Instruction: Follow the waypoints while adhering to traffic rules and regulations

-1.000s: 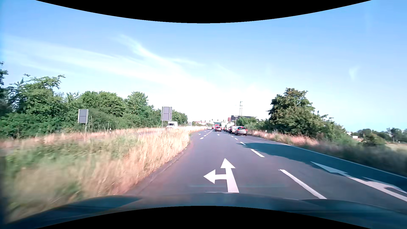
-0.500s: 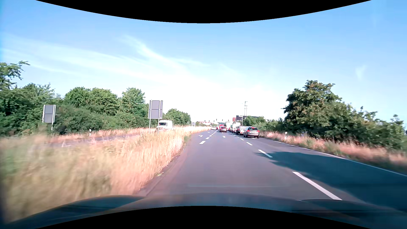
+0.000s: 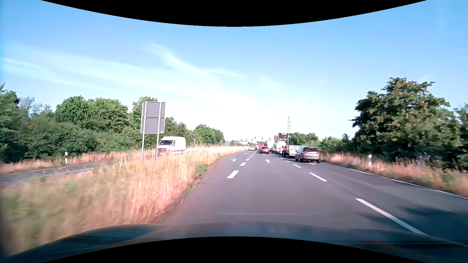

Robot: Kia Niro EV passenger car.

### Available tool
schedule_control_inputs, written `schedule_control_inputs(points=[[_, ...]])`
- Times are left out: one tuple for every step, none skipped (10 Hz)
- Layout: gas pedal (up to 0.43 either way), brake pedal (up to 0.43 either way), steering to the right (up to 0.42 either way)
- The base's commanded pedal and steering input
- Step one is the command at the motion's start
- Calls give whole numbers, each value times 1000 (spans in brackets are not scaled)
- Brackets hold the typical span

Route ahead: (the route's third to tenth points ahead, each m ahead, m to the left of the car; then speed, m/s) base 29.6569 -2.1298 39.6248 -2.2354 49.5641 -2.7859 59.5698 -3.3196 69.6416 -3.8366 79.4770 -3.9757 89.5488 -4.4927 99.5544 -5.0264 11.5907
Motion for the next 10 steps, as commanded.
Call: schedule_control_inputs(points=[[0, 0, -26], [0, 0, -26], [0, 0, -26], [0, 0, -26], [0, 0, -25], [0, 0, -24], [0, 0, -22], [0, 0, -22], [0, 0, -17], [0, 12, -12]])
